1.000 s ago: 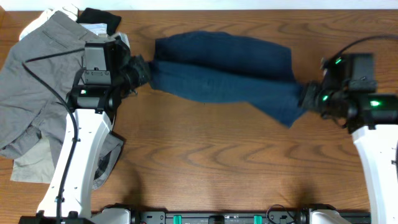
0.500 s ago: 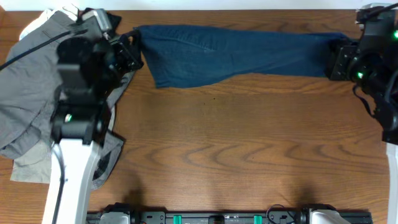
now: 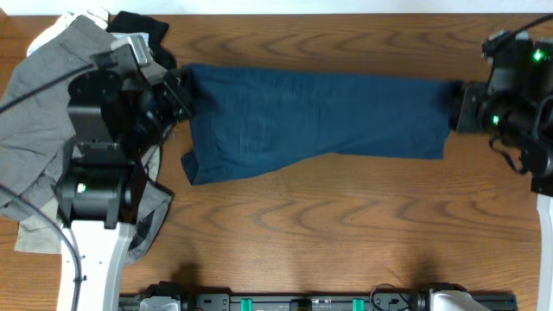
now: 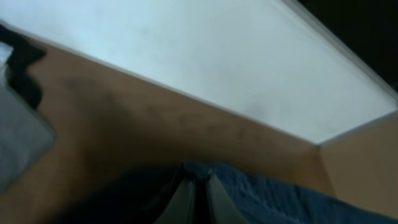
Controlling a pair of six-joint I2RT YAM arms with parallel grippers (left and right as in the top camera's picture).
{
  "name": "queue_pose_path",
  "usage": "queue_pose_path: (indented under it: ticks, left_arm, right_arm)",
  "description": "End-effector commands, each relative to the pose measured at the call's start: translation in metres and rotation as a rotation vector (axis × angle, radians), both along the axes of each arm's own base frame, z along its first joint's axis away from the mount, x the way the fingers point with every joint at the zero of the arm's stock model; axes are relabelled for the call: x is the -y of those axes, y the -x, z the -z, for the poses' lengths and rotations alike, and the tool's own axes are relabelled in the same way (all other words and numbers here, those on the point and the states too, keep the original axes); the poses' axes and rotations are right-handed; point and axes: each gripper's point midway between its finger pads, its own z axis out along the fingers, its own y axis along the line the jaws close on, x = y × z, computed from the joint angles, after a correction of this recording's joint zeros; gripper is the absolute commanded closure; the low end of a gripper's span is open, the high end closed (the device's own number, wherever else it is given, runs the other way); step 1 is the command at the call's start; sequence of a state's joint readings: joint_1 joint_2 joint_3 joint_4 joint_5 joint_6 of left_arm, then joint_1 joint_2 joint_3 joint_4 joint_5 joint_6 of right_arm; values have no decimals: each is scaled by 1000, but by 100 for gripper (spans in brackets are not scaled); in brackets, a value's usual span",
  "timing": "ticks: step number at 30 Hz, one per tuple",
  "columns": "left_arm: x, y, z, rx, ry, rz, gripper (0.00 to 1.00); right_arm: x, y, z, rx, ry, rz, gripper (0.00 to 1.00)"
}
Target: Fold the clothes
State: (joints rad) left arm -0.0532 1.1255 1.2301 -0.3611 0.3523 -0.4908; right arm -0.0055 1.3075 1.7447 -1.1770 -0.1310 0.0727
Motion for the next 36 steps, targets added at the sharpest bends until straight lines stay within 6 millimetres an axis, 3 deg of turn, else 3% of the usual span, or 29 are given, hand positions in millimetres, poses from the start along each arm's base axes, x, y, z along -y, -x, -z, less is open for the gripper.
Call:
queue_pose_path:
  ticks: [1,8,11,14,17,20,23,25,27,31,36]
  left_arm:
    - [-10,-23,-25,121,-28,-50,94]
    - [-19,-90,-83,481,36,-132,94]
    - [-21,-101,-110,610,110,-145,94]
    - [-22,-104,-139,674,148,-149,94]
    - [-22,-100,-168,712,142,-147,94]
    - [-19,-91,-195,747,90,-127,94]
    - [-8,-85,-205,720,46,-64,94]
    - [0,-84,-194,649,23,-12,94]
    - [10,-87,-168,535,18,47,94]
    - [14,-89,-84,202,-32,87,94]
    - [13,-64,5,-144,-123,138,94]
  right_arm:
    - [11,-31,-17,109,52,10,99]
    - [12,-132,-51,407,63,10,99]
    - [10,-158,-80,567,58,-1,99]
    - [16,-159,-123,707,68,14,99]
    - [35,-146,-161,777,87,51,99]
    - [49,-133,-184,798,118,61,99]
    - [56,-123,-186,766,126,44,99]
    - [58,-120,-173,702,128,35,99]
    - [58,-117,-148,604,128,24,99]
    - [53,-104,-79,323,88,5,99]
    - [44,-69,5,-54,18,-19,99]
